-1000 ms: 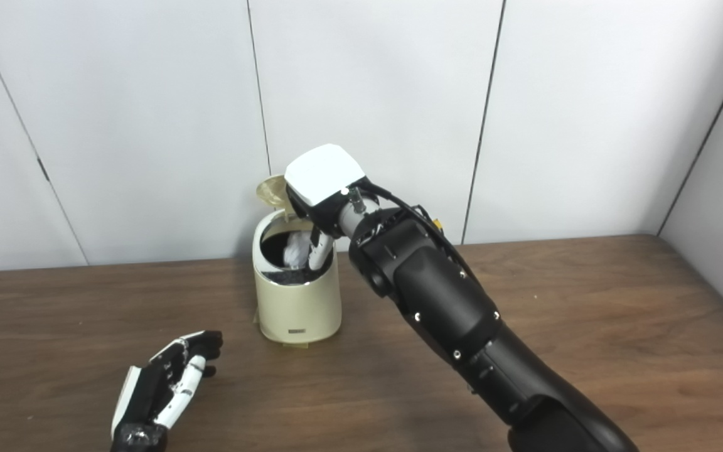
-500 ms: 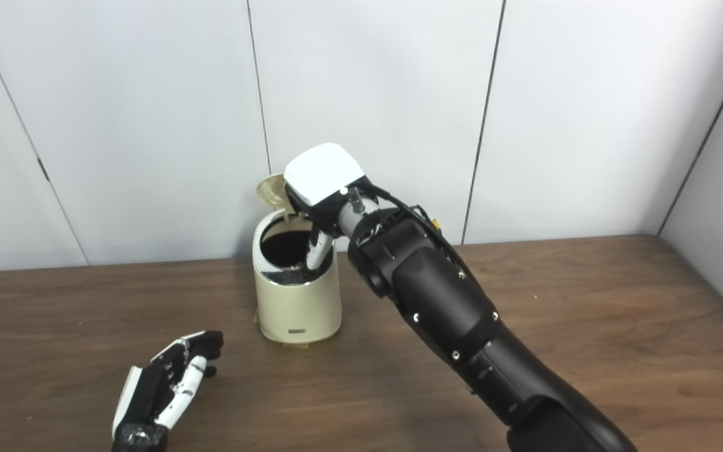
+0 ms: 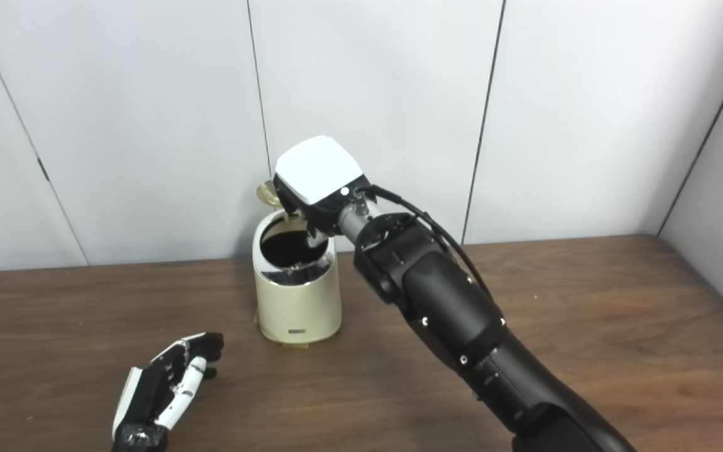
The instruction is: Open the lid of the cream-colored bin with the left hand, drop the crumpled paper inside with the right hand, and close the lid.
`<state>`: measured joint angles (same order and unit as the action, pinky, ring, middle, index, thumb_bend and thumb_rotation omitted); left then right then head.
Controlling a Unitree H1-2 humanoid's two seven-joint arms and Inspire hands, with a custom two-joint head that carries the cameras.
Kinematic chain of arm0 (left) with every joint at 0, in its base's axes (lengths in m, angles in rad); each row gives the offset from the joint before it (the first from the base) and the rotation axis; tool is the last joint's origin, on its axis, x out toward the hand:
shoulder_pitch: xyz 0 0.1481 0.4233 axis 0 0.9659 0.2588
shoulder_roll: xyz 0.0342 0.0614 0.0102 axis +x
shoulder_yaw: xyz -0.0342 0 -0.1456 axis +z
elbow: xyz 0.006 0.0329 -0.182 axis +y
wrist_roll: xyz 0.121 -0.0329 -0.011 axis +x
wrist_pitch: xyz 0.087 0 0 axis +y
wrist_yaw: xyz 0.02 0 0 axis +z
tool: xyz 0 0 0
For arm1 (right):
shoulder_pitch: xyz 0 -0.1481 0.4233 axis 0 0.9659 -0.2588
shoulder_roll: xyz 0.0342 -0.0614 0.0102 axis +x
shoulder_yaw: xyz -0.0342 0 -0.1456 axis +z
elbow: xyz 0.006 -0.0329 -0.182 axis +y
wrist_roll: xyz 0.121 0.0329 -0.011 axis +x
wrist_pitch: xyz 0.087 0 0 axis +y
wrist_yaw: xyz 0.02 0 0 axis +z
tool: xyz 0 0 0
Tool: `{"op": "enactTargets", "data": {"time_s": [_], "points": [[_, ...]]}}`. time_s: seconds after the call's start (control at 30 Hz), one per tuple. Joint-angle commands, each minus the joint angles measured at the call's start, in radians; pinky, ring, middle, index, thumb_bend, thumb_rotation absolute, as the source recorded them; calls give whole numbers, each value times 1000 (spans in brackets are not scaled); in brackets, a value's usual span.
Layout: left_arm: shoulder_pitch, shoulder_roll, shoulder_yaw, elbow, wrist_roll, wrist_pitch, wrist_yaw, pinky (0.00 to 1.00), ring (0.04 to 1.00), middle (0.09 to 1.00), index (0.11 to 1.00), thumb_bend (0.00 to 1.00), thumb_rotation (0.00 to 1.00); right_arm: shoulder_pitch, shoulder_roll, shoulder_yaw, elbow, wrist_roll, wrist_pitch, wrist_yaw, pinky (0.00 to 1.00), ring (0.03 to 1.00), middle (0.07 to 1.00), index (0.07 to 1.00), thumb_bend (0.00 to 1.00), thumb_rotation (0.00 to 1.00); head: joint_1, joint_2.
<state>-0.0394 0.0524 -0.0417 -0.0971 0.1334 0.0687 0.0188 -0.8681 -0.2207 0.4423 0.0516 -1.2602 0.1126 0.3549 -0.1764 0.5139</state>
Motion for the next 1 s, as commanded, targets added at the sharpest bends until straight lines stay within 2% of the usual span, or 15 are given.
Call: {"op": "enactTargets", "data": {"time_s": [0.0,0.1,0.27,0.33,0.4,0.47,0.5,0.53,0.6,0.67,0.73,0.77,0.8,0.9,0.97], "points": [[-35,5,-2,-11,8,-22,-2,699,762,749,733,203,552,-14,-1,-36,-45,8,15,-78,107,173,394,487,523,0,1,0],[-35,7,-2,-6,8,-27,-1,701,763,750,734,201,551,29,17,-69,-62,25,25,-158,139,214,398,495,524,0,2,-1],[-35,11,-2,-6,12,-28,1,692,760,749,731,202,558,111,49,-133,-75,86,2,-365,155,233,411,513,517,2,3,1],[-35,11,0,-7,5,-22,-1,702,764,752,736,207,562,144,67,-167,-87,153,-13,-423,172,254,413,518,513,4,3,1],[-35,13,3,-6,0,-24,-2,707,765,754,738,206,564,200,82,-217,-106,276,-52,-465,197,280,419,525,510,5,2,2],[-35,14,3,-6,2,-27,-1,704,762,753,738,200,560,244,91,-253,-119,369,-82,-480,214,303,428,530,508,6,2,3],[-35,14,4,-6,3,-29,0,700,760,751,736,199,558,270,93,-269,-128,421,-94,-477,245,345,447,522,509,5,2,2],[-35,14,4,-5,3,-29,1,695,756,748,733,198,555,286,93,-279,-133,457,-103,-474,279,389,499,507,497,76,2,2],[-34,16,4,-5,5,-33,0,691,751,744,728,195,552,340,83,-296,-140,524,-141,-480,334,451,574,497,487,135,4,4],[-33,19,3,-5,10,-35,2,691,751,744,727,192,555,401,65,-302,-140,560,-190,-499,374,499,641,497,483,146,2,5],[-33,22,3,-5,15,-35,4,696,754,746,727,196,568,459,58,-309,-136,603,-226,-508,469,611,695,498,481,152,1,5],[-33,22,4,-6,13,-34,4,696,754,746,726,197,570,486,55,-313,-131,621,-245,-515,525,666,721,629,382,295,0,6],[-34,24,5,-5,16,-36,6,697,754,747,727,196,570,510,52,-316,-123,633,-268,-526,571,709,736,713,318,408,1,5],[-34,29,5,-1,17,-46,9,693,752,746,729,189,566,573,45,-323,-103,654,-315,-553,606,727,752,762,271,573,0,6],[-34,30,5,0,18,-50,11,690,751,746,728,185,561,604,44,-328,-100,673,-329,-555,599,719,751,762,254,570,1,7]]}}
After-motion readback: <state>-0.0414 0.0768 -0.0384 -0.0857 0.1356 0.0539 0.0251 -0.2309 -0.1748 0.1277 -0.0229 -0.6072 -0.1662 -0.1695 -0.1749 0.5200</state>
